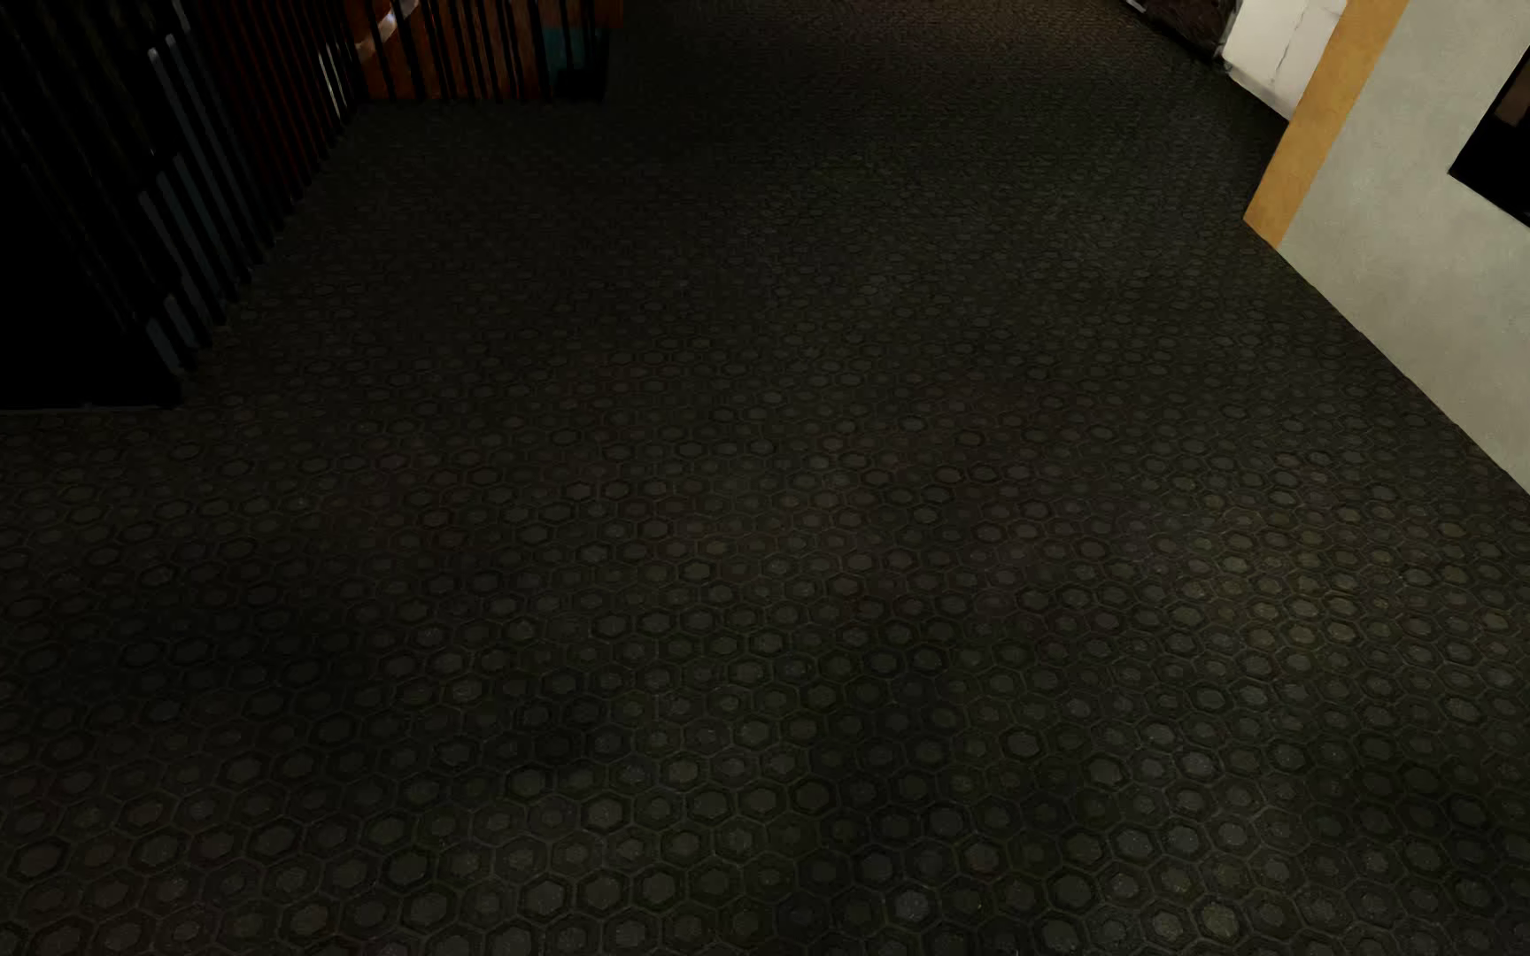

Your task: Move forward

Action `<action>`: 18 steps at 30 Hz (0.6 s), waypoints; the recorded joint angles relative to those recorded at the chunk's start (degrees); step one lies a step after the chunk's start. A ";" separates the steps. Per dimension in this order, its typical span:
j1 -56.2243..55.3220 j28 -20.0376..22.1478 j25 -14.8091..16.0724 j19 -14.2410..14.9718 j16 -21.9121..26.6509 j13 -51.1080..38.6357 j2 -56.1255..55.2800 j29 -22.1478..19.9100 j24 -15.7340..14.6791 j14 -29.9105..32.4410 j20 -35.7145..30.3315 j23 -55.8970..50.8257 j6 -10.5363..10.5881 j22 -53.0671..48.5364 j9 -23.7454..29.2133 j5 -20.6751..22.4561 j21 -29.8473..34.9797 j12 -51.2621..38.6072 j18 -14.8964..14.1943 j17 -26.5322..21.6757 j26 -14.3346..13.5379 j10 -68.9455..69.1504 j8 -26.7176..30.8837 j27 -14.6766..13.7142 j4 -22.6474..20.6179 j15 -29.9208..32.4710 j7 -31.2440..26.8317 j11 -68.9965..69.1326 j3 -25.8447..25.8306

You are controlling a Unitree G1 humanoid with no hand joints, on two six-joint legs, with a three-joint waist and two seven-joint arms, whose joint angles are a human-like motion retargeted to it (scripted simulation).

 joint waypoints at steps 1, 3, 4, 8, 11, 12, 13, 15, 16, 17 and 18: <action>-0.04 0.00 0.00 0.00 0.02 -0.01 -0.03 0.00 0.00 -0.03 -0.04 -0.02 -0.02 0.00 0.01 -0.02 0.04 -0.02 0.00 -0.03 0.00 0.04 0.00 0.00 -0.01 -0.01 0.00 0.01 0.00; -0.11 0.00 0.00 0.00 0.05 0.00 -0.18 0.00 0.00 -0.25 -0.09 -0.02 -0.08 0.01 0.01 -0.10 0.08 -0.02 0.00 -0.06 0.00 0.15 0.00 0.00 -0.07 -0.08 0.00 0.12 0.02; -0.26 0.00 0.00 0.00 0.06 -0.01 -0.38 0.00 0.00 -1.05 -0.11 -0.02 -0.10 0.00 0.06 -0.13 0.05 -0.02 0.00 -0.07 0.00 0.62 0.00 0.00 -0.09 -0.10 0.00 0.33 0.04; -6.57 0.00 0.00 0.00 -0.47 1.03 -5.16 0.00 0.00 -5.73 -1.12 -0.66 0.25 0.19 0.99 0.22 -2.28 0.20 0.00 0.22 0.00 12.68 0.00 0.00 -1.04 -4.77 0.00 14.33 0.08; -5.97 0.00 0.00 0.00 -1.05 2.93 -1.47 0.00 0.00 -6.20 -0.26 -1.60 0.58 -0.31 1.48 -0.26 -2.02 1.93 0.00 0.00 0.00 14.78 0.00 0.00 -0.82 -11.42 0.00 14.38 0.64; -6.21 0.00 0.00 0.00 -1.36 3.43 -1.32 0.00 0.00 -6.76 0.47 -0.86 0.61 0.22 1.01 -0.36 -2.33 2.34 0.00 0.01 0.00 15.40 0.00 0.00 -1.03 -12.74 0.00 14.74 0.84; -6.19 0.00 0.00 0.00 -1.48 3.86 -1.00 0.00 0.00 -7.61 1.17 -0.05 0.68 0.37 0.67 -0.35 -3.05 2.64 0.00 0.05 0.00 15.75 0.00 0.00 -1.25 -13.65 0.00 14.79 1.12; -5.24 0.00 0.00 0.00 -0.94 4.60 -0.07 0.00 0.00 -10.41 1.60 0.77 0.67 -0.02 0.30 -0.42 -3.99 2.99 0.00 -0.03 0.00 15.55 0.00 0.00 -1.44 -15.29 0.00 14.74 1.66; -5.02 0.00 0.00 0.00 -0.72 5.03 -0.05 0.00 0.00 -11.73 1.47 0.23 0.64 0.18 0.16 -0.49 -4.47 2.94 0.00 -0.27 0.00 15.52 0.00 0.00 -1.53 -15.84 0.00 15.16 1.38; -4.85 0.00 0.00 0.00 -0.57 5.42 -1.08 0.00 0.00 -12.85 1.33 -0.73 0.48 0.74 0.16 -0.64 -5.02 2.79 0.00 -0.49 0.00 15.53 0.00 0.00 -1.78 -15.64 0.00 16.78 0.67; -5.02 0.00 0.00 0.00 -0.38 5.53 -4.27 0.00 0.00 -13.97 1.31 -1.79 -0.02 1.09 0.20 -1.20 -5.35 2.62 0.00 -0.59 0.00 15.69 0.00 0.00 -2.34 -14.38 0.00 20.77 -0.09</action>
